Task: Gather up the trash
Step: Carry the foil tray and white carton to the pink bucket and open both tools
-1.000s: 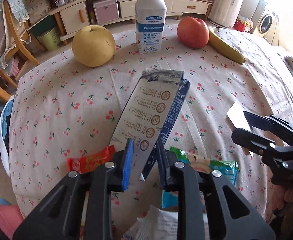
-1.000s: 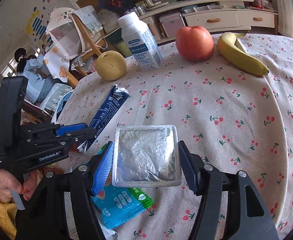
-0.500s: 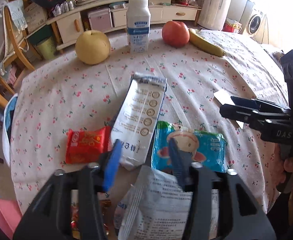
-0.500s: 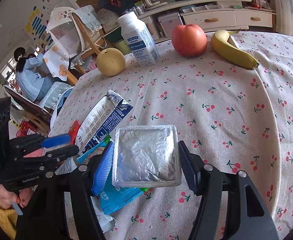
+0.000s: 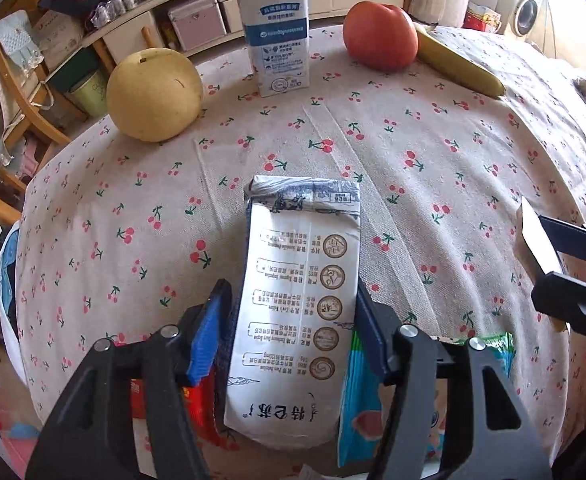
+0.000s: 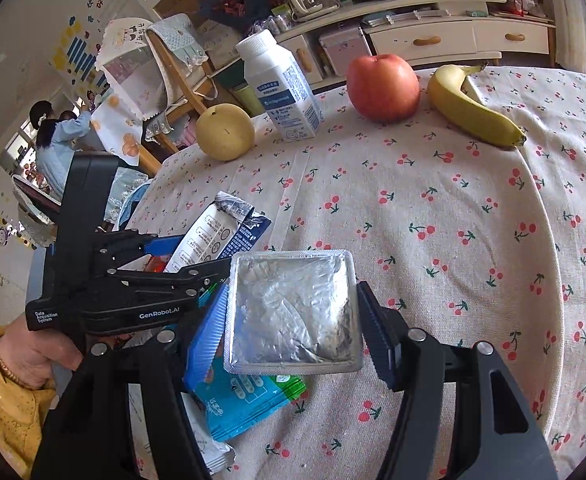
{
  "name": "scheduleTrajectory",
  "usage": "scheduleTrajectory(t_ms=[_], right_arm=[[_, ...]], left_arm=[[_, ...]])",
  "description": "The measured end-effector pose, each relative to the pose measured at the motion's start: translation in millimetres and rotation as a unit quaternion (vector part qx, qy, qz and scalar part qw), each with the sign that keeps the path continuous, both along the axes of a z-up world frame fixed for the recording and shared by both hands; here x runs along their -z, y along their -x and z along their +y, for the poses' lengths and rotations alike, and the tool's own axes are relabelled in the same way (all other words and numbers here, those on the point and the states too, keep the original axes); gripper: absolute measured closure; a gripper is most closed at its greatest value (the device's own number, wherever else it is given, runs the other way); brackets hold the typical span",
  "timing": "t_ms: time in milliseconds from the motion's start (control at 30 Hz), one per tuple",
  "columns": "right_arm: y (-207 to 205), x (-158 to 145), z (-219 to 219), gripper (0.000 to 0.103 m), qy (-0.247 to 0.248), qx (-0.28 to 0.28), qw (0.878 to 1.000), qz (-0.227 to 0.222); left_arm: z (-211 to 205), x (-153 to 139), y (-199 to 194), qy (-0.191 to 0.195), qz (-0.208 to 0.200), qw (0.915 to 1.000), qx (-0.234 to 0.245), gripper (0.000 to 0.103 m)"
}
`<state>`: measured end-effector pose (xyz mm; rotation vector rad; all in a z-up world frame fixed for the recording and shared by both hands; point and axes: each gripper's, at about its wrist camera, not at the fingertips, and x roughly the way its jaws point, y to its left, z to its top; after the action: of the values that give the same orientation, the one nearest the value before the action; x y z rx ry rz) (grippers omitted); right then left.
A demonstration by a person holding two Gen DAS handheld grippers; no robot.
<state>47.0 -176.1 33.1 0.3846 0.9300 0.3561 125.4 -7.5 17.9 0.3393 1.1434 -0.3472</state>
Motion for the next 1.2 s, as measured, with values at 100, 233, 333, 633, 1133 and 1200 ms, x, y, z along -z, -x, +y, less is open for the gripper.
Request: scheduleTrajectory(t_ms=[100, 233, 333, 633, 1133, 1200], right_arm=[[0.1, -0.5, 0.5, 0.039, -0.002, -0.001, 1.000, 0.000], [2.2, -2.9, 4.2, 0.039, -0.001, -0.006, 1.000, -0.005], [4.9, -4.5, 8.5, 0.039, 0.001, -0.013, 1.000, -0.009], [16.9, -10.8, 37.7, 0.039, 0.021, -0.049, 0.998, -0.031], [43.3, -31.7, 108.6, 0.039, 0.072, -0.090, 0.990, -0.084], [45.0, -33.2, 120.1, 0.039, 0.075, -0.095, 0.989, -0.085]], left_arm=[[3.2, -2.8, 5.3, 0.006, -0.008, 0.9999, -0.013, 0.047], [19.1, -18.5, 18.7, 0.037, -0.027, 0.9981, -0.041, 0.048], [35.4, -36.9, 34.1, 0.070, -0.051, 0.9943, -0.063, 0.048], [106.1, -82.9, 93.2, 0.183, -0.111, 0.9661, -0.145, 0.048], [216.0, -89.6, 131.1, 0.271, -0.163, 0.9251, -0.211, 0.048], [228.4, -89.0, 132.9, 0.272, -0.164, 0.9233, -0.217, 0.048]])
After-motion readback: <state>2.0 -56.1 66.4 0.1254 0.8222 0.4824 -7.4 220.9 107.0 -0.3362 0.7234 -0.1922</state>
